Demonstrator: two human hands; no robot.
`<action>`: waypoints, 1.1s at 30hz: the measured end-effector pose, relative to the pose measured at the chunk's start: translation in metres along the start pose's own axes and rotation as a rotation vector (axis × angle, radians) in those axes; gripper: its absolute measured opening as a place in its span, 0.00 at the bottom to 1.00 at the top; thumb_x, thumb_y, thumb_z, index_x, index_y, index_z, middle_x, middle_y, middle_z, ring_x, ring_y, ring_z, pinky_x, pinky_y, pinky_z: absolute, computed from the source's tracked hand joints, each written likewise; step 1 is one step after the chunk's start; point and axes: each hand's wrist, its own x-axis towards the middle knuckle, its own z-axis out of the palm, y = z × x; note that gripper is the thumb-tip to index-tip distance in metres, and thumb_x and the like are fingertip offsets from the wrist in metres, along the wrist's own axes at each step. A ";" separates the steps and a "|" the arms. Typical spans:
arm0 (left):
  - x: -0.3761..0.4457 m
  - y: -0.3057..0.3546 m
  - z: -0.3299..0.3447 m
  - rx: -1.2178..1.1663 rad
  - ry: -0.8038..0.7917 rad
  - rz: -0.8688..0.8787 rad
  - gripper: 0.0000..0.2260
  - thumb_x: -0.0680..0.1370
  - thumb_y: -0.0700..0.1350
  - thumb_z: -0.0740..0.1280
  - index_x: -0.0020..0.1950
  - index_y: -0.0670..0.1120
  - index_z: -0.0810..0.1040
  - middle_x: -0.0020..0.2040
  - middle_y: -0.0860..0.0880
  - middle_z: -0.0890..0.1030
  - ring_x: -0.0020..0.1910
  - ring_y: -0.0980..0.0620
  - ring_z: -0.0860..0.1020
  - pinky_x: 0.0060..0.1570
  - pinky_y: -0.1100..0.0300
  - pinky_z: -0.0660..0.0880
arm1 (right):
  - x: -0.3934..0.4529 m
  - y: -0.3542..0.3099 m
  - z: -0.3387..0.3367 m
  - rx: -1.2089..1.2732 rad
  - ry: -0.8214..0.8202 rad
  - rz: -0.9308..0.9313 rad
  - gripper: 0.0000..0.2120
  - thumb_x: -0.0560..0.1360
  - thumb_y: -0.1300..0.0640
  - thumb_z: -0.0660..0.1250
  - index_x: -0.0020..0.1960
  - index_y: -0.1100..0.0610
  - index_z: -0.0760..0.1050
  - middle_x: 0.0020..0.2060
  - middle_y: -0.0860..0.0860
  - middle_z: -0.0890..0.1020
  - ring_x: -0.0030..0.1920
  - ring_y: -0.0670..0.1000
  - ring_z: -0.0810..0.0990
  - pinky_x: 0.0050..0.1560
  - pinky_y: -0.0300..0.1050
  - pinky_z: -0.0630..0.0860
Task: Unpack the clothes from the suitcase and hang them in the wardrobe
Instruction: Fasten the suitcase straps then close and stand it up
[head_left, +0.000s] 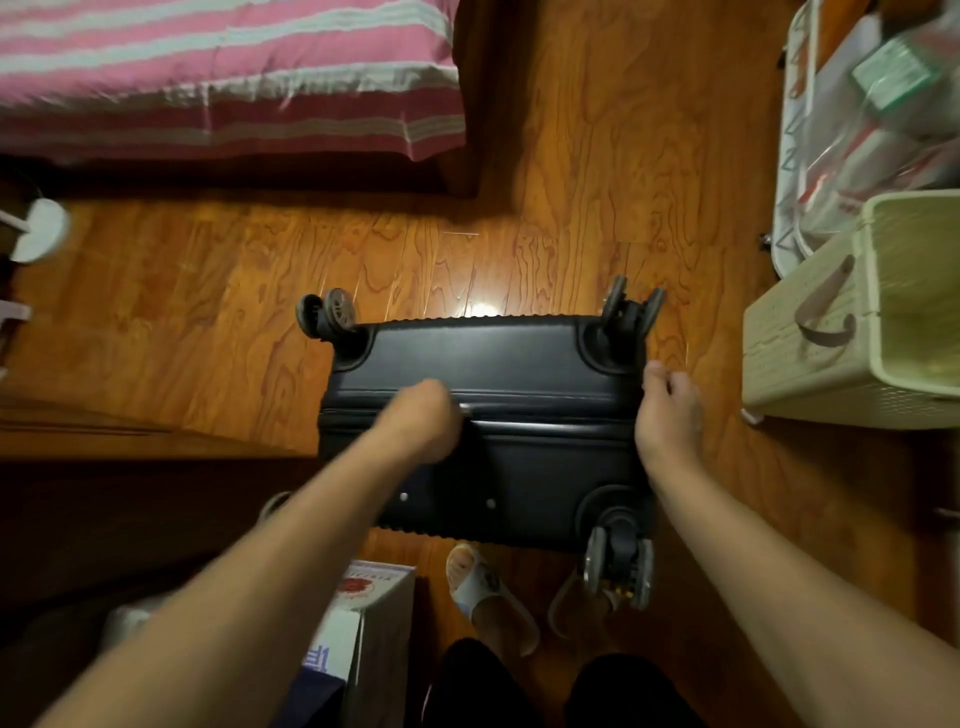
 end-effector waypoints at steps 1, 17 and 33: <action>-0.005 0.033 0.009 -0.107 0.011 0.032 0.11 0.81 0.43 0.64 0.55 0.38 0.81 0.54 0.37 0.83 0.55 0.38 0.81 0.53 0.50 0.77 | -0.004 -0.003 0.005 0.049 -0.003 0.011 0.19 0.84 0.45 0.55 0.52 0.59 0.75 0.50 0.54 0.75 0.51 0.53 0.71 0.53 0.45 0.64; -0.043 -0.001 -0.029 -0.208 0.091 0.016 0.10 0.82 0.44 0.63 0.41 0.47 0.78 0.41 0.48 0.81 0.43 0.46 0.80 0.37 0.58 0.70 | -0.074 -0.003 0.053 0.080 -0.808 -0.171 0.30 0.82 0.44 0.61 0.80 0.42 0.53 0.79 0.39 0.50 0.78 0.43 0.49 0.73 0.42 0.51; -0.045 -0.148 -0.029 0.084 0.296 -0.330 0.05 0.77 0.42 0.62 0.42 0.51 0.71 0.40 0.46 0.81 0.37 0.41 0.79 0.37 0.51 0.76 | 0.026 0.081 0.108 -0.761 -1.067 -0.231 0.39 0.78 0.51 0.70 0.81 0.46 0.51 0.80 0.47 0.54 0.80 0.52 0.49 0.79 0.54 0.53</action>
